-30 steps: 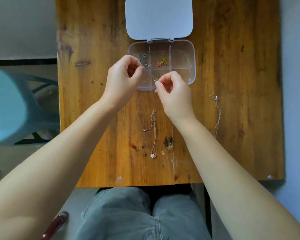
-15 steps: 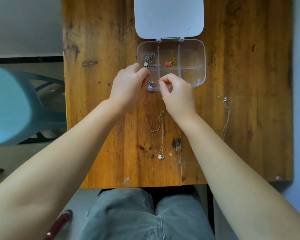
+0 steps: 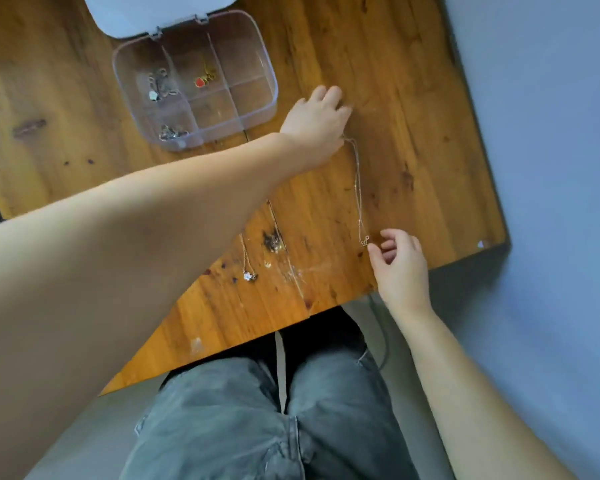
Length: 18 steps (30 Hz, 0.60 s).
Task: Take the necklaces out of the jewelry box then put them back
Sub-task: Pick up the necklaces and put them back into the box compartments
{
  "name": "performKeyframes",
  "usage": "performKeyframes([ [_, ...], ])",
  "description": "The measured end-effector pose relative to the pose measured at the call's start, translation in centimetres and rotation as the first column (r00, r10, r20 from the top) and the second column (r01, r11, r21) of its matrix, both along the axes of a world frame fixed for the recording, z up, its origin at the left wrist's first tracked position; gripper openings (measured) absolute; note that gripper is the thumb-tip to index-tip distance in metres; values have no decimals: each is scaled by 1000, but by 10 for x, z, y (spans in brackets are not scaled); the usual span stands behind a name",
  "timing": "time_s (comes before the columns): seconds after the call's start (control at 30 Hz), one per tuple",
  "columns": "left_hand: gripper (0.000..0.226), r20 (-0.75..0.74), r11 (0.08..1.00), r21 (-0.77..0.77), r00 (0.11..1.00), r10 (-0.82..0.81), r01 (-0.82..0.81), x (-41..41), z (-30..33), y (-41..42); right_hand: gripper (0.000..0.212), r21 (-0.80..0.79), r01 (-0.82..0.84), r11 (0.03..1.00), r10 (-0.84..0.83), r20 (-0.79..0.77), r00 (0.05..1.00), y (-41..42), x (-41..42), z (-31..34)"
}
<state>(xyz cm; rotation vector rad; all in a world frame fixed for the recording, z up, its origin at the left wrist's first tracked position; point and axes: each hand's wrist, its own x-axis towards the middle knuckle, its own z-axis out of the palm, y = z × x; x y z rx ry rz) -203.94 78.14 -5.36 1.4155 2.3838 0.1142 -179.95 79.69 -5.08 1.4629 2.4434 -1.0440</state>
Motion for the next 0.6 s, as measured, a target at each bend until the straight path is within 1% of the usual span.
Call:
performKeyframes([
  [0.07,30,-12,1000,7,1000,-4,4,1,-8,9,30,46,-11,999,11,-5,1000,-7,-3,-4],
  [0.1,25,-7,1000,13,1000,-4,4,2,-10,11,28,66,-21,998,21,0,1000,-9,-5,-5],
  [0.23,22,40,999,30,999,32,-33,10,-8,11,8,169,-124,978,125,5,992,-10,-8,-8],
  [0.3,20,117,998,45,992,37,-42,13,-3,3,6,187,-167,968,169,6,986,-7,-7,-9],
  [0.37,14,247,988,116,966,74,-105,19,3,-12,6,161,-163,973,165,4,986,-3,-7,-8],
  [0.43,8,364,953,192,919,153,-235,23,11,-30,6,120,-149,982,149,6,989,0,-8,-8],
  [0.5,6,453,893,220,852,264,-393,22,21,-48,11,92,-160,983,160,5,987,2,-12,-6],
  [0.57,7,581,813,197,733,354,-548,18,34,-64,32,105,-211,972,207,45,977,1,-19,-2],
  [0.6,9,655,776,181,662,363,-605,16,42,-70,45,125,-241,962,233,76,970,-1,-24,0],
])
